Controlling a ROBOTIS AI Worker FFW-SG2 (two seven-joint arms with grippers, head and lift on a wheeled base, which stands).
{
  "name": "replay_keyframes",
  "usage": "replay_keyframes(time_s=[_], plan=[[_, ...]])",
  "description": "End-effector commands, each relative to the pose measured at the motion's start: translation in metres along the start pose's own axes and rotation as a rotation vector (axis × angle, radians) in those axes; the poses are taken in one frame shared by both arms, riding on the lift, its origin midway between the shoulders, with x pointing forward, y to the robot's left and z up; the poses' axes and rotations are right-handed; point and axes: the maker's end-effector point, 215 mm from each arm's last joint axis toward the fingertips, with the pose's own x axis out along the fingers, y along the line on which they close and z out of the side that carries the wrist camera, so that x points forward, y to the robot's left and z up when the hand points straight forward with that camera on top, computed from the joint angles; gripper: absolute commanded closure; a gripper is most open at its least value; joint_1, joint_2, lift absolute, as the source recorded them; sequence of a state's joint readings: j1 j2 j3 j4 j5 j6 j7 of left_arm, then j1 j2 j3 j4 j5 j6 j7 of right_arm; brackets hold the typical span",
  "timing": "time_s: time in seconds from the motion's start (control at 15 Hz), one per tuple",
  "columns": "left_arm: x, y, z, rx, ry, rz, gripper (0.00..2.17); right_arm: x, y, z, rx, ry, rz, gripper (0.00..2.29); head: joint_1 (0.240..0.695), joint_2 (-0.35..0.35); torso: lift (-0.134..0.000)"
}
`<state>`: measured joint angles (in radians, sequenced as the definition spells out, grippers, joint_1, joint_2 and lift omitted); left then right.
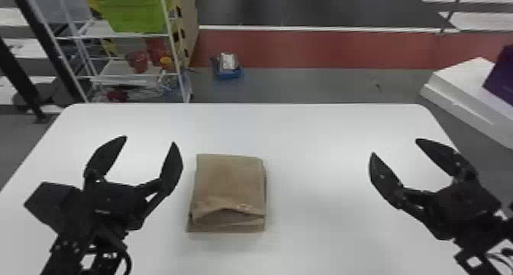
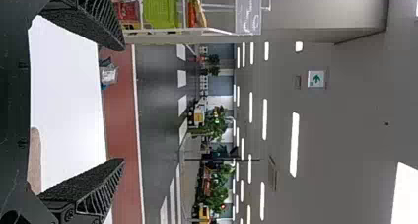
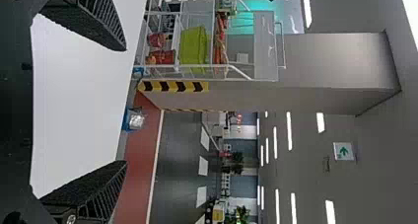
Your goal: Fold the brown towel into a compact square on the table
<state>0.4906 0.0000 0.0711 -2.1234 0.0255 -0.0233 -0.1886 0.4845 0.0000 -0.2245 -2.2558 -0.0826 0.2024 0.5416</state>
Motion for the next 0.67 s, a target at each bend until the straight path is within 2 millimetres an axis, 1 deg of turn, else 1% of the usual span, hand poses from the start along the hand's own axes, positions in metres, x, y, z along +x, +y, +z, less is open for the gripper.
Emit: replay_keyframes(time_s=[0.0,0.6], plan=[[0.0000,-0.0007,0.0002,-0.003,0.000,-0.001,0.10,0.0003,-0.0011,0.0017,-0.002,-0.004,-0.001,0.07,0.695,-0.001,-0.124],[0.0018,-0.0011,0.0013,-0.007,-0.004,-0.004,0.10,0.0004,-0.0059,0.0043,-0.003,-0.015,-0.002,0.07,0.695,-0.007,-0.124]])
